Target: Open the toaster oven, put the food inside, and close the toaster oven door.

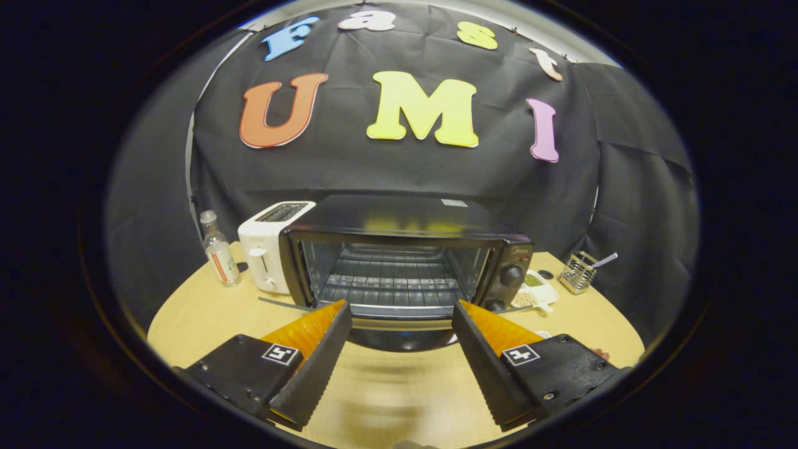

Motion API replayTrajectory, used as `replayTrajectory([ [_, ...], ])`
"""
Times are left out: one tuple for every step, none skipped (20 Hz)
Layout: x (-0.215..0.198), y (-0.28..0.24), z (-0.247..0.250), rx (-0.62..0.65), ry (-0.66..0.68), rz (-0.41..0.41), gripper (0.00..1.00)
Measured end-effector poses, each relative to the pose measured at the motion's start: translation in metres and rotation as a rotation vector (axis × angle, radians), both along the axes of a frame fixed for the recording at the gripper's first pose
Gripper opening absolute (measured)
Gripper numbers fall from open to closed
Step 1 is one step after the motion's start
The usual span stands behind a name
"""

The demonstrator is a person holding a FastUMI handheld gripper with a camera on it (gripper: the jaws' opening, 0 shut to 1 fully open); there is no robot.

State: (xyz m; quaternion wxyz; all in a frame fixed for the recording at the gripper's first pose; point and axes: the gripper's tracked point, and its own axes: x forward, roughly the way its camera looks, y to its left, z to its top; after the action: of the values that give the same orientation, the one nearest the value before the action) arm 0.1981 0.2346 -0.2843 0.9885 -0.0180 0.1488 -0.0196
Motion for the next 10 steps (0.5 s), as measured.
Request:
replayTrajectory([
  [-0.004, 0.0, -0.005, -0.004, 0.005, 0.002, 1.0],
  [-0.008, 0.0, -0.009, -0.006, 0.009, 0.004, 1.0],
  [-0.011, 0.0, -0.014, -0.008, 0.014, 0.006, 1.0],
  [-0.014, -0.001, -0.017, -0.009, 0.019, 0.007, 1.0],
  [-0.017, 0.0, -0.021, -0.013, 0.024, 0.01, 1.0],
  [-0.019, 0.0, -0.024, -0.018, 0.029, 0.014, 1.0],
  [-0.02, 0.0, -0.028, -0.022, 0.035, 0.018, 1.0],
  [-0.023, 0.0, -0.032, -0.025, 0.041, 0.021, 1.0],
  [-0.026, -0.001, -0.036, -0.026, 0.049, 0.023, 1.0],
  [-0.029, -0.001, -0.042, -0.028, 0.06, 0.025, 1.0],
])
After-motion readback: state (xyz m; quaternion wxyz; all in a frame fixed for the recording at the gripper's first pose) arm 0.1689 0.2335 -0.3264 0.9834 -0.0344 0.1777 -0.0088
